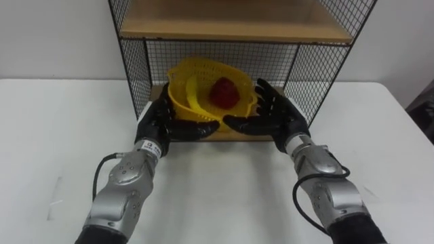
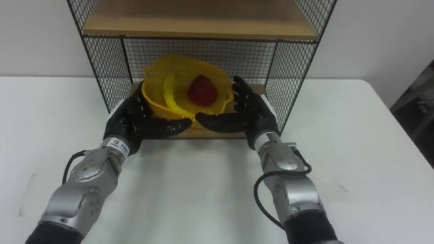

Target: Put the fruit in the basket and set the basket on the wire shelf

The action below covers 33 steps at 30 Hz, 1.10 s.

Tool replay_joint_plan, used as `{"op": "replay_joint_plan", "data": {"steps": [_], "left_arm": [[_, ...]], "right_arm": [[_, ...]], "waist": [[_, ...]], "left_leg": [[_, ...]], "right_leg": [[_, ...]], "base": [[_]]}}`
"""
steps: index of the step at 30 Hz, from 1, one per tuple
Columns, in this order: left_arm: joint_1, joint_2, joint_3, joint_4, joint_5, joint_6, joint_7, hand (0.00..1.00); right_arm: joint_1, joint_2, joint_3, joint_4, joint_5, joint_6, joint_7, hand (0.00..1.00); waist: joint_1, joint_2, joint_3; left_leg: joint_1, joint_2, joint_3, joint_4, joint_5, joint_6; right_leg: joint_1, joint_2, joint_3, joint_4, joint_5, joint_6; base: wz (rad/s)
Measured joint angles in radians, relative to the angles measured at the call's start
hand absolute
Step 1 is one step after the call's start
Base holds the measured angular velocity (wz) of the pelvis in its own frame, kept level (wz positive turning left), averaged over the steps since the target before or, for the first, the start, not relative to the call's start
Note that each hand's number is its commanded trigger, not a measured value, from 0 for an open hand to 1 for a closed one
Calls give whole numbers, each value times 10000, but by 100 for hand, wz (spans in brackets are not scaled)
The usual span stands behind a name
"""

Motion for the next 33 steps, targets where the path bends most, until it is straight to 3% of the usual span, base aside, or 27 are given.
{"op": "replay_joint_plan", "data": {"steps": [6, 14, 21, 25, 33], "left_arm": [[1, 52, 21, -430, -195, -27, 8, 0], [58, 61, 12, -944, -370, -29, 88, 0], [117, 212, 32, -1179, -365, -30, 69, 0], [391, 247, 43, -1364, -330, -47, 72, 0], [1300, 276, 74, -2057, 21, -78, 81, 0]], "right_arm": [[0, -169, -2, -43, -127, -6, -39, 0], [31, -265, -28, -1229, -1932, -26, -855, 0], [59, -336, -97, -1415, -2313, -26, -1204, 0], [65, -343, -257, -1649, -2434, -31, -1206, 0], [877, -349, -301, -2332, -2500, -41, -1196, 0]], "waist": [[14, -24, 15], [8, -24, 19], [-1, -34, 25], [0, -43, 25], [-25, -44, 24]], "left_leg": [[5, -2, -6, -20, 0, 0], [26, -1, -3, -17, 0, 0], [57, 0, -3, -21, 0, -1], [68, 2, -2, -22, 0, -1], [37, 5, -11, -23, -1, -1]], "right_leg": [[0, -5, 3, -3, 0, 0], [13, 15, 42, -4, 0, 0], [49, 18, 106, -6, 0, 0], [56, 21, 112, -6, 0, 0], [31, 16, 96, -10, 0, 0]], "base": [[0], [0], [0], [0], [0]]}}
